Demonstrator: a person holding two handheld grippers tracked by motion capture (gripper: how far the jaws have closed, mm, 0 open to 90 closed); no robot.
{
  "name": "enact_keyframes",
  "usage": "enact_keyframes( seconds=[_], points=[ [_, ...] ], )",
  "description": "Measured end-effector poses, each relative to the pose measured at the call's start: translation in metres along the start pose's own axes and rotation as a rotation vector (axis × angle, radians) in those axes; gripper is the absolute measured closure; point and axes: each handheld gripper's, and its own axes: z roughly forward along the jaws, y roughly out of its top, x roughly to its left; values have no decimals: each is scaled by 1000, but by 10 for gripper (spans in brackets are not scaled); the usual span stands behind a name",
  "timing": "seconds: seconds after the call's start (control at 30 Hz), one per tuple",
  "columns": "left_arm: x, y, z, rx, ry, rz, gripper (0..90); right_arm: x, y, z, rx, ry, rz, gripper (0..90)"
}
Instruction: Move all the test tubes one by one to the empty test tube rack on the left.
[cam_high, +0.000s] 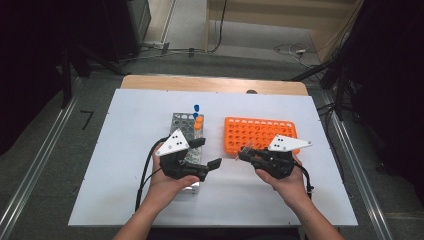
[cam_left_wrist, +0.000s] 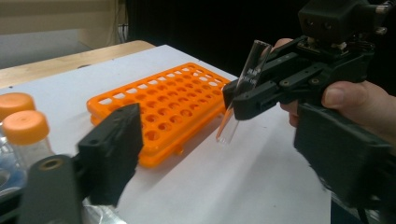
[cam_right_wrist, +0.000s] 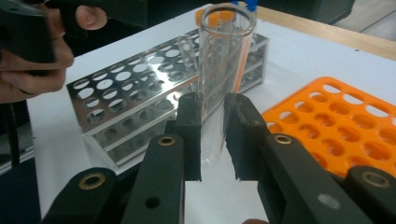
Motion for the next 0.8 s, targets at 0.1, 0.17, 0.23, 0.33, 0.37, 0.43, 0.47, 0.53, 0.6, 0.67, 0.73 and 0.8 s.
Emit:
enact_keyframes(
  seconds=[0.1,0.17,0.23,0.33,0.37,0.43,0.47,0.53,0.6,0.67,0.73,0.8],
  points=[
    [-4,3,5,-10,-28,8,293,5,1,2,7,16,-10,740],
    [-6,6,8,-20,-48,9,365,7,1,4,11,23,-15,741],
    [-8,8,11,-16,-59,22,428,9,2,5,16,31,-17,741],
    [-13,10,18,-2,-73,49,496,12,2,7,19,42,-21,741],
    [-15,10,20,0,-73,55,512,13,2,7,20,44,-23,740],
    [-17,11,24,9,-82,62,553,15,2,8,25,53,-24,741],
    [-17,11,26,7,-91,62,575,16,2,9,26,55,-27,740],
    [-18,12,28,4,-105,60,602,18,2,10,29,62,-29,740],
    [-20,12,31,7,-119,61,633,20,2,11,36,68,-32,740],
    [-21,13,33,12,-126,67,655,22,2,12,42,77,-35,741],
    [-22,12,35,20,-122,71,660,24,2,14,47,80,-37,741],
    [-22,12,36,26,-121,72,667,26,3,15,56,85,-42,741]
  ],
)
